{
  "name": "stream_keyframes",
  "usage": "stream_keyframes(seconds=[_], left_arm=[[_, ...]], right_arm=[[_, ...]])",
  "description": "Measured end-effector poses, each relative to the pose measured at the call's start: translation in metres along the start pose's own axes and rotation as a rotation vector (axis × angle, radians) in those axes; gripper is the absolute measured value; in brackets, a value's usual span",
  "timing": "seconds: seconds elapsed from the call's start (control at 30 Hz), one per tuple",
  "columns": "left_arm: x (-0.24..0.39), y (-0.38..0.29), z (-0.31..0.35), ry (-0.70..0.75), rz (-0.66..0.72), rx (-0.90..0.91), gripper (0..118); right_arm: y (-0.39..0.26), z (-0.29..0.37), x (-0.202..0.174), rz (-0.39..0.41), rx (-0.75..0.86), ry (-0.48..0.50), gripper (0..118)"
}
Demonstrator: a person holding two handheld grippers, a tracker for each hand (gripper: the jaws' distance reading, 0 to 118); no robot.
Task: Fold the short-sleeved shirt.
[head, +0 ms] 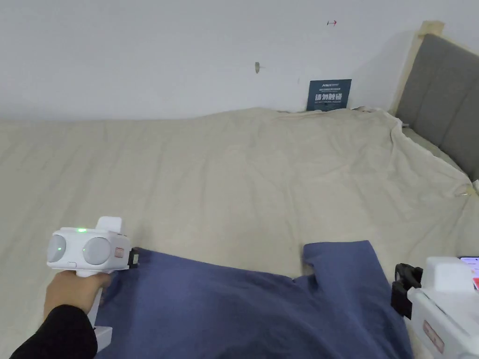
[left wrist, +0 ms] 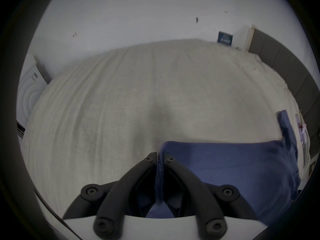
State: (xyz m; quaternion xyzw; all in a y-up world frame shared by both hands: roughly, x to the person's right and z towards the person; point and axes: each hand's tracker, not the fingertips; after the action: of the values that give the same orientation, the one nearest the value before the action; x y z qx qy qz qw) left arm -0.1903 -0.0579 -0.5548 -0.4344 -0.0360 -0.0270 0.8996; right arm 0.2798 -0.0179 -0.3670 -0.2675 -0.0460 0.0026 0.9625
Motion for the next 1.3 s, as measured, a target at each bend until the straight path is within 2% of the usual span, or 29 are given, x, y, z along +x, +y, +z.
stream_keyframes(seconds=[0.1,0.13,0.17,0.2,0.23,0.27,0.3,0.47,0.6,0.7,0.77,0.83,0.87,0.97,1.03,1.07,1.17,1.3], left_arm=[[-0.004,-0.001,0.033,-0.016,-0.002,0.035,3],[-0.005,-0.002,0.043,-0.021,-0.002,0.048,3],[-0.006,-0.003,0.054,-0.021,-0.001,0.057,3],[-0.003,-0.004,0.067,-0.023,-0.001,0.067,3],[-0.004,-0.005,0.075,-0.029,-0.003,0.077,3],[-0.004,-0.005,0.083,-0.033,-0.004,0.084,3],[-0.004,-0.006,0.088,-0.03,-0.007,0.084,3],[-0.003,-0.008,0.106,-0.018,-0.019,0.092,3],[-0.002,-0.01,0.106,-0.014,-0.019,0.088,3],[-0.001,-0.012,0.106,-0.011,-0.023,0.083,3],[-0.003,-0.013,0.1,-0.009,-0.021,0.08,3],[-0.004,-0.015,0.099,-0.005,-0.018,0.077,3],[-0.008,-0.015,0.094,-0.004,-0.014,0.076,3],[-0.011,-0.018,0.094,0.0,-0.005,0.075,3],[-0.015,-0.02,0.094,0.004,0.001,0.078,3],[-0.017,-0.021,0.096,0.008,0.007,0.085,3],[-0.025,-0.021,0.106,0.021,0.031,0.109,3],[-0.032,-0.02,0.141,0.037,0.048,0.156,3]], right_arm=[[0.002,-0.026,0.016,-0.072,-0.139,0.031,1],[0.002,-0.035,0.021,-0.078,-0.186,0.038,5],[0.001,-0.045,0.026,-0.082,-0.222,0.04,17],[0.0,-0.052,0.028,-0.083,-0.244,0.047,40],[-0.001,-0.061,0.032,-0.099,-0.272,0.053,73],[-0.003,-0.07,0.036,-0.114,-0.292,0.047,88],[-0.004,-0.077,0.038,-0.112,-0.307,0.034,91],[-0.015,-0.093,0.032,-0.111,-0.433,-0.025,91],[-0.029,-0.11,0.026,-0.056,-0.487,-0.036,77],[-0.039,-0.117,0.02,0.009,-0.515,-0.008,46],[-0.043,-0.116,0.014,0.019,-0.49,-0.019,27],[-0.046,-0.125,0.018,0.009,-0.483,0.007,3],[-0.046,-0.125,0.017,-0.005,-0.476,0.02,3],[-0.042,-0.107,0.01,0.021,-0.461,0.013,2],[-0.036,-0.095,0.014,0.0,-0.419,0.024,2],[-0.03,-0.081,0.011,-0.017,-0.392,0.03,1],[-0.012,-0.053,0.011,-0.001,-0.296,0.05,0],[0.028,-0.024,0.024,-0.013,-0.174,0.085,0]])
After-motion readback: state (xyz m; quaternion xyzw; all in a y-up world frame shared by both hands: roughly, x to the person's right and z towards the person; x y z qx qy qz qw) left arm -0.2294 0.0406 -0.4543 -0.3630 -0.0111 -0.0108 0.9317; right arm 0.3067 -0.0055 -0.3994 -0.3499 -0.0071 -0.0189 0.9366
